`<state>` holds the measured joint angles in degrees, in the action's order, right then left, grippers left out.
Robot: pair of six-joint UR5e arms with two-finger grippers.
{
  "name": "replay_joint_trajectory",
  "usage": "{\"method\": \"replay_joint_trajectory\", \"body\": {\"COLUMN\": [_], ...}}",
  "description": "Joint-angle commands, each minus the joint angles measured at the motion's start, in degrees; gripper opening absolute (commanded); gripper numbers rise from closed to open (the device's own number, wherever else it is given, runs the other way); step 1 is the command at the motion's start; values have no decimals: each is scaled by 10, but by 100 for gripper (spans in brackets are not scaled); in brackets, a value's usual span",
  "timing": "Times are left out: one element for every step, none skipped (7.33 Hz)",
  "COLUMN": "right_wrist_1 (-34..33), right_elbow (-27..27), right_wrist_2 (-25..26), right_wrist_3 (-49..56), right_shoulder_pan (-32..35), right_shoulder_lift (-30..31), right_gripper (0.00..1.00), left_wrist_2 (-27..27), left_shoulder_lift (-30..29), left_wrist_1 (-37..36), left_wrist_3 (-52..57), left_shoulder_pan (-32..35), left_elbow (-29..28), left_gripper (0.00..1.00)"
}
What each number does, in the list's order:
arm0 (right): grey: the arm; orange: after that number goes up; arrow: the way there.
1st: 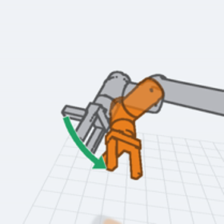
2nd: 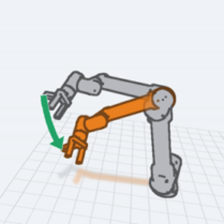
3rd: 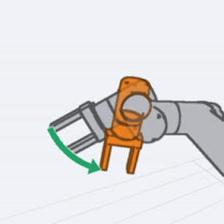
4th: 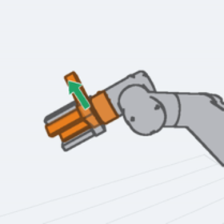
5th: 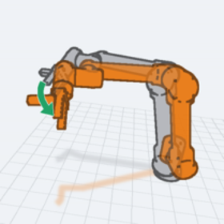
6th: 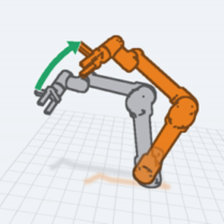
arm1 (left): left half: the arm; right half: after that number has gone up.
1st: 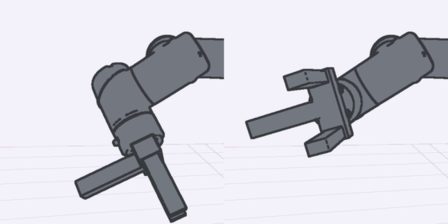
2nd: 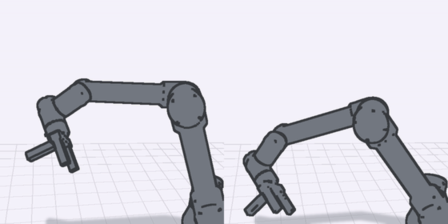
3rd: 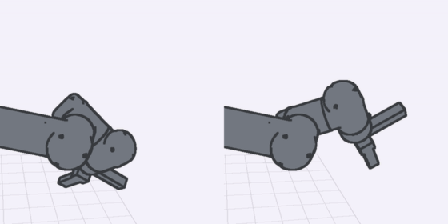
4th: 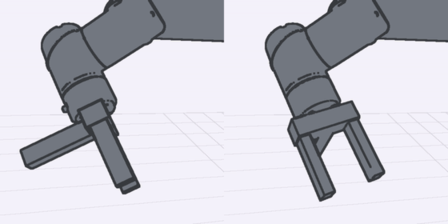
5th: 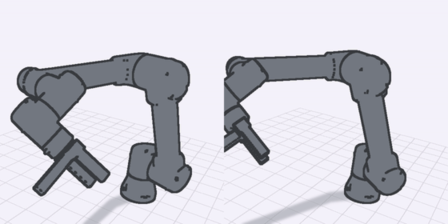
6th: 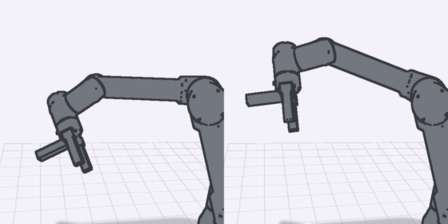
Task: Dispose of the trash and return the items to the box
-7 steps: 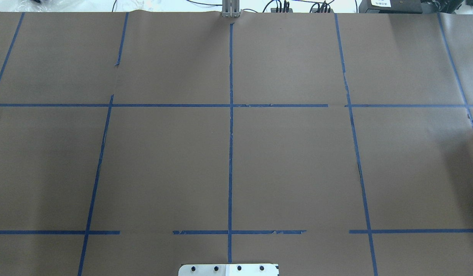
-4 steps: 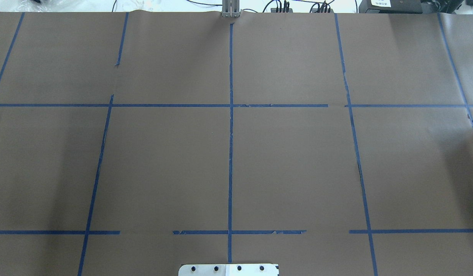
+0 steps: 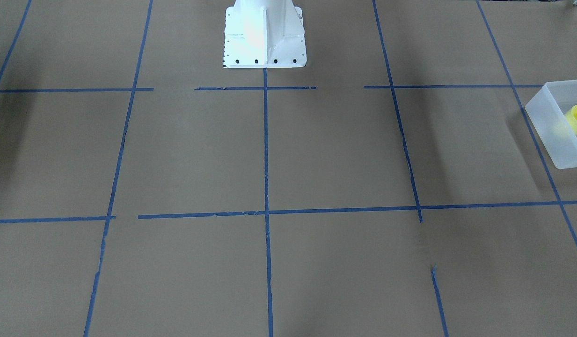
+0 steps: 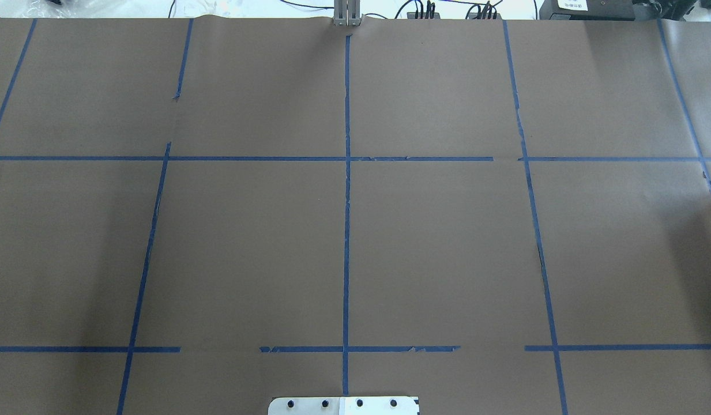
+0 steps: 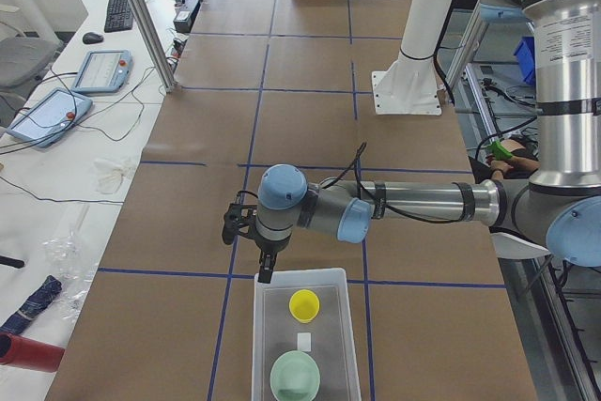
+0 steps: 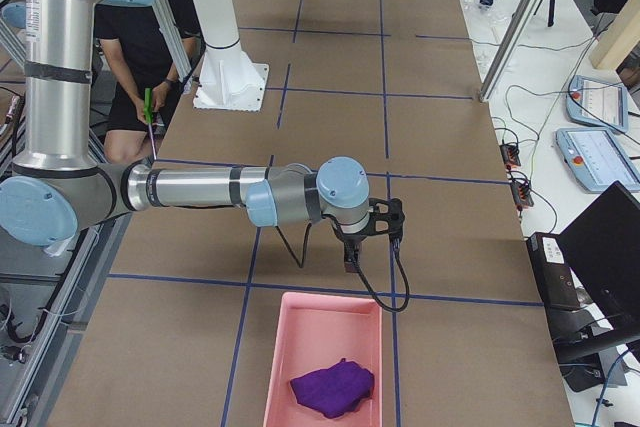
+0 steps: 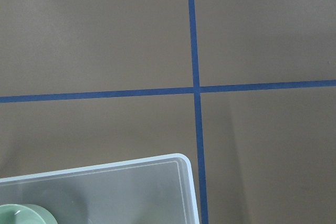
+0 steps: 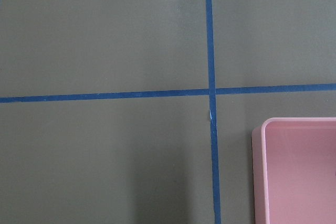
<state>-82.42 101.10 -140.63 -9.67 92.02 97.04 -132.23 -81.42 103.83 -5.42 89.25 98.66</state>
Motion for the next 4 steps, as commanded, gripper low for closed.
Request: {"method": "replay_joint_trajectory", "body": {"right_wrist_1": [1,1,0,0], "right_elbow": [1,1,1,0], "right_wrist_2": [1,3,7,5], "right_wrist_3": [1,0,0,0], "right_shoulder_pan": [0,1,0,0], "right_shoulder_lift": [3,3,3,4], "right_gripper": [100,100,100,100], "left_wrist_2": [0,0,0,0], "left_shoulder_lift": [-22,-30,-41,-41], "left_wrist_1": [-95,-100,-105,-108], "left_wrist_3": [96,103,103,103], "left_shoulder_pan": [7,25,43,44], "left_elbow": [9,7,4,1], "left_gripper": [100,100,100,100]}}
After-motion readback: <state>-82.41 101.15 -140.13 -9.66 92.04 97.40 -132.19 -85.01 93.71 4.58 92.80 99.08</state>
